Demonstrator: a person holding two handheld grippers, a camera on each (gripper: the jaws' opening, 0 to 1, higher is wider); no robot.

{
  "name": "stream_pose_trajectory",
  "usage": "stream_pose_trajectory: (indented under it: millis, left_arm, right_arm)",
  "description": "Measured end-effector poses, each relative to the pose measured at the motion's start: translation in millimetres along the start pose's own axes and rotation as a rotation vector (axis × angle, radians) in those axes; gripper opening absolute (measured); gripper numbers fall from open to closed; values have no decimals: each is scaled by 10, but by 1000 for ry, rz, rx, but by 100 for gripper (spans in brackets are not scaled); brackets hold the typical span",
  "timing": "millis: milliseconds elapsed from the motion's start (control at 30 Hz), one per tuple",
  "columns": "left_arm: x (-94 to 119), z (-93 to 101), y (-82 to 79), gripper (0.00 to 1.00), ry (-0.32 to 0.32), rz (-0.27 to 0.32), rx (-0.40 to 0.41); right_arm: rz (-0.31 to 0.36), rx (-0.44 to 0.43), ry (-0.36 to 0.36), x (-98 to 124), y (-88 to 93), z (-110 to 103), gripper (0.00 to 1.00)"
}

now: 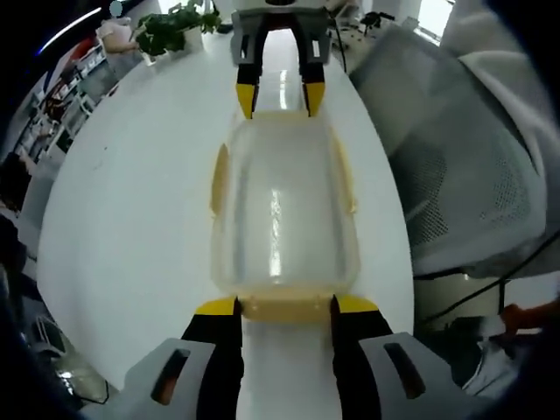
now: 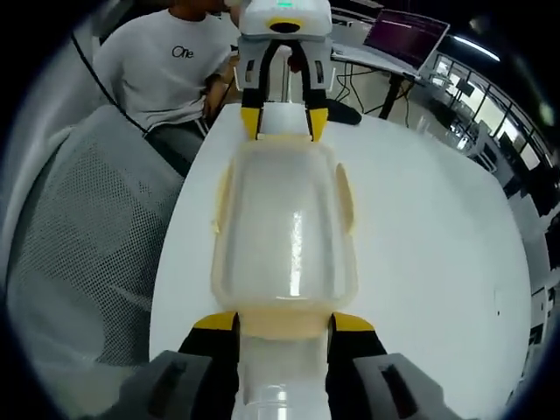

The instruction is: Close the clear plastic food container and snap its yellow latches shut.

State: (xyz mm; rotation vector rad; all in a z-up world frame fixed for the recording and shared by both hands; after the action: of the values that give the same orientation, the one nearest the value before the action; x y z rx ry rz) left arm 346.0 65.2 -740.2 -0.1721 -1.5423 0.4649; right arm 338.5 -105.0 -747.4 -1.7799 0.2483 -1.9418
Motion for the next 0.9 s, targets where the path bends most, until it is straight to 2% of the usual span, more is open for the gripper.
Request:
stream_pose_trajectory:
  millis: [233,567,900]
  left_arm:
    - [85,97,-199,37,-16,-1,10]
    - [95,210,-669,37,-30,23,-2]
    - [78,233,-1036,37,-40,27,-22]
  right_arm:
    - [31,13,0,226,54,-50,37]
    - [45,9,9,599,340,-141,37]
    - [28,5,27,860,584,-173,37]
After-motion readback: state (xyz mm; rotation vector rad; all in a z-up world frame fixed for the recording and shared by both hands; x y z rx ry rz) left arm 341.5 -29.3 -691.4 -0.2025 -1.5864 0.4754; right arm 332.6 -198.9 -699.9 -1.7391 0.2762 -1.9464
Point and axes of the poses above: the point that each gripper's makers call its tool centre point, and the gripper's own axes: x roughly backward along the fingers, z roughly to its right, y roughly out of its underside, the point moved 1 cm from there along x, roughly backward along the fingers, and after that the axes turned 12 degrees about x, right-handed, at the moved point
